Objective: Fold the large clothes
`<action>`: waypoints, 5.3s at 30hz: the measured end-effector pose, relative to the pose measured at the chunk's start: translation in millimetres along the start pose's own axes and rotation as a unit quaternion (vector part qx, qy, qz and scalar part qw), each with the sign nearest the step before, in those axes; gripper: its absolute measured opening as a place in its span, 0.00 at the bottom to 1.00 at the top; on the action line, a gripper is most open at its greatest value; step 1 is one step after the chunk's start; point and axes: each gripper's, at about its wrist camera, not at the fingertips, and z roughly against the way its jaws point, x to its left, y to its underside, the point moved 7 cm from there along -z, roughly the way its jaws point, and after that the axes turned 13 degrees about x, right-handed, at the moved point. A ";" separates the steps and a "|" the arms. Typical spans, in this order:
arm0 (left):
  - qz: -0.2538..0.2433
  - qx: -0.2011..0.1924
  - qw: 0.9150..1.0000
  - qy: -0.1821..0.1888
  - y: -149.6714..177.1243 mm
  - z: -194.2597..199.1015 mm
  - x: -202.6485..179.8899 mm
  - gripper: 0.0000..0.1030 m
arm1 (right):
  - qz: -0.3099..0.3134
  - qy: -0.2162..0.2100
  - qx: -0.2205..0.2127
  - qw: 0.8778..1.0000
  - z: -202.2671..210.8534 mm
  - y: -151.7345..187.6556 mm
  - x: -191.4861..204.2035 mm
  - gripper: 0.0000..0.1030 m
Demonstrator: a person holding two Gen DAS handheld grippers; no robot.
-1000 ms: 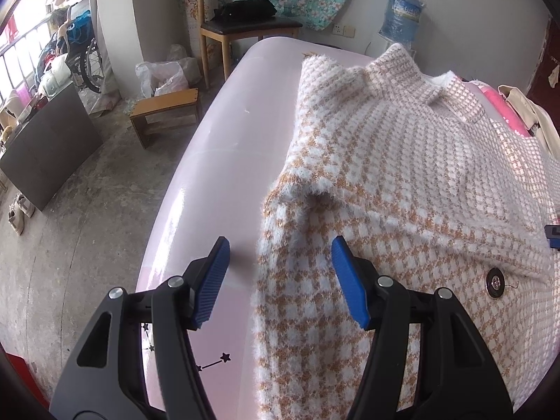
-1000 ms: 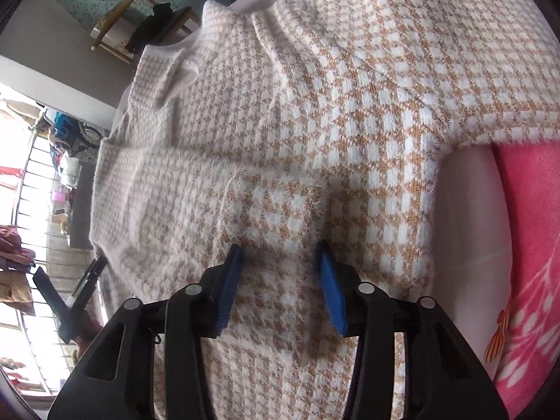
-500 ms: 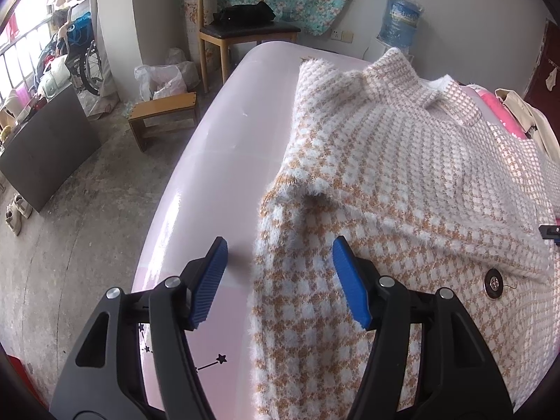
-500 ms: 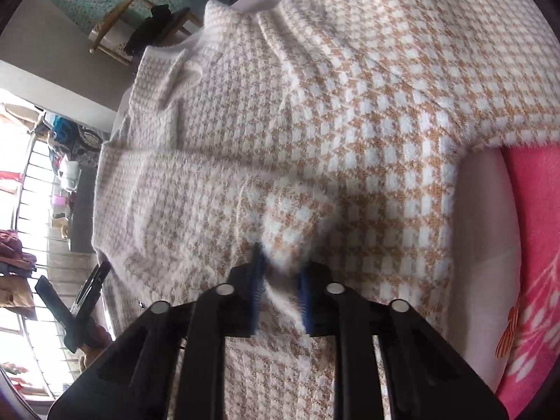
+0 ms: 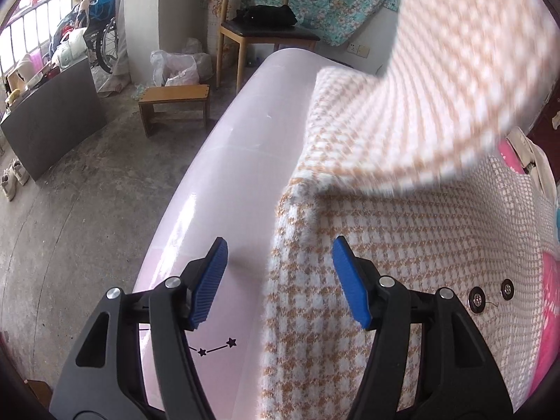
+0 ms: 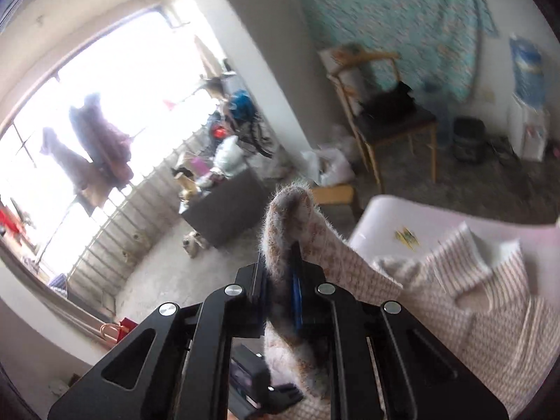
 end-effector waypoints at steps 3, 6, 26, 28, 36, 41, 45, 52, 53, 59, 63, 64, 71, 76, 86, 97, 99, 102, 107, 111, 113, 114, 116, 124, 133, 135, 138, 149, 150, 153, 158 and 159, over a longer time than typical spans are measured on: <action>0.000 -0.002 1.000 -0.007 -4.1 -1.4 -0.8 0.57 | -0.003 0.019 -0.015 1.000 13.5 1.3 -19.5 0.11; 0.000 0.004 1.000 -0.021 -6.4 -6.6 -1.1 0.57 | -0.070 0.069 0.009 0.995 10.2 39.3 -106.4 0.11; -0.020 0.015 0.999 -0.038 -6.4 -8.3 -0.8 0.44 | -0.274 0.226 0.179 0.917 -16.9 255.8 -364.4 0.21; -0.023 0.016 0.999 -0.032 -4.8 -8.2 -2.6 0.39 | -0.287 0.211 0.179 0.917 -16.9 269.8 -366.8 0.25; -0.037 0.020 0.999 -0.027 -1.5 -9.0 -7.3 0.28 | -0.279 0.211 0.191 0.917 -25.5 308.9 -355.8 0.33; -0.042 0.024 0.999 -0.022 2.1 -9.0 -10.8 0.16 | -0.253 0.248 0.169 0.920 -17.8 286.4 -353.8 0.12; -0.040 0.025 0.999 -0.021 4.2 -8.3 -11.2 0.16 | -0.233 0.277 0.167 0.917 -17.9 269.5 -359.9 0.12; -0.049 0.026 0.998 -0.017 3.8 8.6 -6.3 0.16 | -0.244 0.296 0.179 0.906 -19.2 279.2 -371.8 0.19; -0.053 0.019 0.998 -0.018 1.9 16.7 -4.7 0.16 | -0.239 0.315 0.173 0.902 -10.8 276.9 -368.9 0.21; -0.076 -0.020 0.996 0.036 -44.4 51.3 -26.2 0.29 | -0.155 0.324 0.136 0.923 -5.4 251.9 -329.3 0.39; -0.089 0.021 0.992 0.091 -81.5 11.3 -68.4 0.40 | -0.123 0.303 0.172 0.929 -57.5 252.0 -322.5 0.44; -0.094 0.040 0.990 0.094 -85.0 -5.2 -75.9 0.42 | -0.128 0.306 0.185 0.925 -65.9 258.4 -329.0 0.44; -0.126 0.090 0.985 0.069 -83.1 -36.4 -81.3 0.49 | -0.177 0.264 0.187 0.930 -49.7 262.2 -342.4 0.46; -0.145 0.047 0.987 0.058 -136.1 -35.9 -102.4 0.66 | -0.189 0.247 0.144 0.939 -62.7 229.0 -350.8 0.52; -0.114 0.058 0.991 0.026 -155.0 -56.9 -96.3 0.71 | -0.158 0.281 0.144 0.936 -72.6 227.1 -339.5 0.57; -0.176 0.052 0.982 0.039 -93.9 -27.4 -153.6 0.79 | -0.154 0.278 0.138 0.938 -62.9 251.4 -316.2 0.71; -0.185 0.054 0.981 0.032 -79.6 -29.5 -159.8 0.80 | -0.151 0.286 0.148 0.935 -65.0 261.2 -312.8 0.71; -0.197 0.078 0.977 -0.008 -58.8 -48.6 -164.4 0.81 | -0.142 0.306 0.166 0.926 -75.0 278.6 -316.5 0.71; -0.182 0.076 0.980 -0.027 -46.7 -56.7 -159.1 0.81 | -0.151 0.310 0.147 0.927 -46.8 278.1 -289.7 0.71; -0.178 0.062 0.982 -0.020 -46.0 -40.3 -161.2 0.81 | -0.158 0.325 0.132 0.923 -18.3 296.6 -273.8 0.71; -0.181 0.050 0.982 -0.018 -44.3 -29.8 -164.3 0.81 | -0.170 0.322 0.128 0.923 -5.3 313.8 -267.8 0.71; -0.183 0.046 0.982 -0.016 -43.5 -26.4 -166.3 0.81 | -0.178 0.318 0.128 0.922 0.2 322.7 -266.6 0.71; -0.184 0.046 0.982 -0.015 -41.2 -24.2 -170.1 0.82 | -0.201 0.311 0.129 0.920 11.0 343.3 -265.2 0.71; -0.168 0.066 0.983 -0.022 -35.0 -43.6 -171.1 0.82 | -0.296 0.307 0.089 0.900 102.1 398.8 -300.5 0.71; -0.163 0.066 0.984 -0.027 -31.7 -55.0 -167.1 0.86 | -0.483 0.299 -0.040 0.822 253.9 442.5 -421.3 0.71; -0.162 0.067 0.984 -0.027 -31.6 -56.3 -166.6 0.87 | -0.516 0.311 -0.055 0.797 277.2 450.8 -450.5 0.71; -0.154 0.072 0.985 -0.019 -32.6 -57.9 -165.2 0.88 | -0.557 0.315 -0.074 0.765 302.6 461.1 -489.5 0.71; -0.139 0.077 0.987 -0.027 -34.5 -60.7 -165.7 0.89 | -0.660 0.317 -0.121 0.670 326.5 497.7 -582.9 0.60; -0.138 0.077 0.987 -0.028 -34.3 -60.7 -165.7 0.89 | -0.660 0.318 -0.128 0.668 327.0 498.4 -585.5 0.59; -0.138 0.076 0.987 -0.028 -34.2 -60.8 -165.8 0.89 | -0.663 0.324 -0.138 0.660 328.1 502.0 -588.8 0.43; -0.138 0.076 0.987 -0.028 -33.7 -61.0 -165.6 0.89 | -0.643 0.328 -0.158 0.674 338.2 492.4 -582.2 0.18; -0.137 0.076 0.987 -0.027 -33.6 -61.0 -165.8 0.89 | -0.634 0.337 -0.158 0.678 341.5 486.0 -577.2 0.17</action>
